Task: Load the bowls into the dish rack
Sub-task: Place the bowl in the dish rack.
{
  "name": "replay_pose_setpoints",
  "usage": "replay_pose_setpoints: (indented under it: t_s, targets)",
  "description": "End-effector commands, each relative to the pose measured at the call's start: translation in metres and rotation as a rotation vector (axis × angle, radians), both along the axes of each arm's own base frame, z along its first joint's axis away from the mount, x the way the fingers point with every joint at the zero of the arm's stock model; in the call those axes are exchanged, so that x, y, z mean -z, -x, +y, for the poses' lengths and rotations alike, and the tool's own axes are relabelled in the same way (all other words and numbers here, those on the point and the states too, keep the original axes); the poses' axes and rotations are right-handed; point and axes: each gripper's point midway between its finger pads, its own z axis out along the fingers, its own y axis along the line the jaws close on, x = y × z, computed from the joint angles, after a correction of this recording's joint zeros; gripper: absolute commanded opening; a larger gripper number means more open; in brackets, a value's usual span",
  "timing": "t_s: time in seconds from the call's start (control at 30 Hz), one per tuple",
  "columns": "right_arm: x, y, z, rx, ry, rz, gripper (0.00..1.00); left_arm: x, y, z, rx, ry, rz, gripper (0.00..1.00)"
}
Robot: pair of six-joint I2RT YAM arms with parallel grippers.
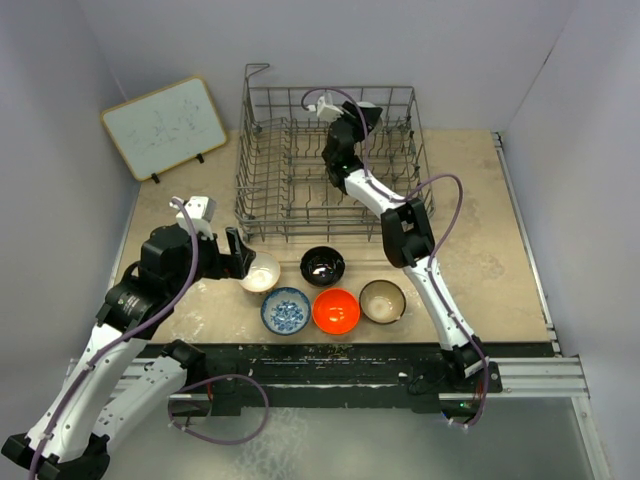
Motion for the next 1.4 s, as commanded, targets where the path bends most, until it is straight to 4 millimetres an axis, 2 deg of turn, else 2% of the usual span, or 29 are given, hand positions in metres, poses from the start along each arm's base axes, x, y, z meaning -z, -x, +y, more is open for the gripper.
replay_pose_setpoints:
  t_s: [0.0,0.17,0.23,0.3,0.6,1.07,1.37]
  targets:
    - [-0.045,0.006,0.0,-0.026,-0.094,-0.058,0.56,-0.011,-0.005,-0.003,0.02,0.018,-0.054,0.99]
    - [-0.051,0.008,0.005,-0.042,-0.145,-0.049,0.9,-0.011,-0.005,-0.003,0.02,0.018,-0.056,0.99]
    - [-0.055,0.009,0.009,-0.057,-0.181,-0.048,0.97,-0.011,-0.005,-0.003,0.02,0.019,-0.055,0.99]
    - [-0.059,0.009,0.012,-0.075,-0.206,-0.044,1.0,-0.011,-0.005,-0.003,0.019,0.019,-0.055,0.99]
    - [-0.073,0.01,0.016,-0.113,-0.294,-0.061,1.0,-0.01,-0.007,-0.003,0.02,0.018,-0.051,0.99]
    - [-0.127,0.027,0.026,-0.268,-0.517,-0.052,1.0,-0.007,-0.01,-0.002,0.018,0.015,-0.041,0.99]
    - [-0.147,0.032,0.003,-0.301,-0.619,-0.036,1.0,0.004,-0.021,-0.006,0.011,0.007,0.005,0.99]
